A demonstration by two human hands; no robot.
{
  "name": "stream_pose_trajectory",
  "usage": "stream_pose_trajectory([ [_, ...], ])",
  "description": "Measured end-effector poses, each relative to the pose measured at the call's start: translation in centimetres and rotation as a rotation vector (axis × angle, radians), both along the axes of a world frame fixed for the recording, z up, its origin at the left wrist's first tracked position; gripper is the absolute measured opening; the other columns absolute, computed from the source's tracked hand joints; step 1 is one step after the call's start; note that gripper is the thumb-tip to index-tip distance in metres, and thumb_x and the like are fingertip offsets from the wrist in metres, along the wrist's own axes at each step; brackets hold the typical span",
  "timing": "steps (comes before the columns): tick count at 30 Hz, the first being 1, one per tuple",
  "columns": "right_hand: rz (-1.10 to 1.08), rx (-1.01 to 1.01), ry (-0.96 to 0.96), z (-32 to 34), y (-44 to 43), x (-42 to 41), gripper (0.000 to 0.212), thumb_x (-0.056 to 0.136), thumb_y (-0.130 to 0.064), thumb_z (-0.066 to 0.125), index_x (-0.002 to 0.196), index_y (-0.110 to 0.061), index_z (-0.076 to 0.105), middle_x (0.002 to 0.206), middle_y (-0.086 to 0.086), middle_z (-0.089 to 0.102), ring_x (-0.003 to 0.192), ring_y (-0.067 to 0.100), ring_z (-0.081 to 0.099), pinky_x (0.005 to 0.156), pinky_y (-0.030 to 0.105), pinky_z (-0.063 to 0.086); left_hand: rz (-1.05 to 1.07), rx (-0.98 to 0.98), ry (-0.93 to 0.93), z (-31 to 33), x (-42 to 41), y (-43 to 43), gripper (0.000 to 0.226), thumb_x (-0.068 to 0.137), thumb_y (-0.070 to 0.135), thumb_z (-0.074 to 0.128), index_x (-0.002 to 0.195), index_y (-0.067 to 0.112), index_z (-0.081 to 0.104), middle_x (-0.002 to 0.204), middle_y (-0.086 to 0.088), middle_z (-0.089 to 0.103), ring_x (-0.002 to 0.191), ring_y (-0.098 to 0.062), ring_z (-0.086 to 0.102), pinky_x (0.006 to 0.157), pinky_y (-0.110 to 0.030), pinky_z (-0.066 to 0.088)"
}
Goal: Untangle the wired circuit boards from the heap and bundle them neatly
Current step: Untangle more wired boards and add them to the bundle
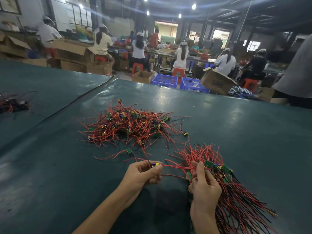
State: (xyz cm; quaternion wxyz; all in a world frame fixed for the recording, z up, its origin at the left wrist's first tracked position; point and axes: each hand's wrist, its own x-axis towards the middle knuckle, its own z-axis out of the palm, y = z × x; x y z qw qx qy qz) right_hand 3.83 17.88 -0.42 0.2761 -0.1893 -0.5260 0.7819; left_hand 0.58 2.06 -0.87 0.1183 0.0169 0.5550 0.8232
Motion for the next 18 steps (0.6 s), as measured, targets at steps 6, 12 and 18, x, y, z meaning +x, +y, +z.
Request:
stream_pose_trajectory([
  [6, 0.107, -0.081, 0.118, 0.2, -0.2, 0.2, 0.035, 0.097, -0.017, 0.054, 0.072, -0.013, 0.077, 0.058, -0.002, 0.054, 0.040, 0.005, 0.030, 0.037, 0.018, 0.022, 0.133, -0.072, 0.109, -0.2, -0.1, 0.3, 0.029, 0.076, 0.015, 0.073, 0.104, 0.010, 0.069, 0.076, -0.004, 0.070, 0.069, -0.011, 0.066, 0.063, -0.020, 0.054],
  [12, 0.194, -0.033, 0.178, 0.3, -0.4, 0.7, 0.035, 0.092, -0.025, 0.052, 0.076, -0.009, 0.078, 0.056, 0.006, 0.057, 0.042, 0.009, 0.038, 0.039, 0.018, 0.027, 0.240, 0.294, -0.041, -0.1, -0.6, -0.2, 0.030, 0.063, 0.013, 0.075, 0.092, 0.006, 0.069, 0.077, -0.004, 0.072, 0.066, -0.011, 0.069, 0.057, -0.018, 0.055],
  [18, 0.230, -0.136, 0.194, 0.5, -0.4, 0.8, 0.059, 0.086, -0.054, 0.041, 0.076, -0.010, 0.079, 0.054, 0.005, 0.055, 0.040, 0.009, 0.038, 0.038, 0.017, 0.028, 0.134, 0.447, -0.074, 0.6, -0.8, -1.2, 0.026, 0.078, 0.019, 0.062, 0.096, 0.004, 0.074, 0.080, -0.007, 0.069, 0.064, -0.011, 0.065, 0.058, -0.020, 0.055],
])
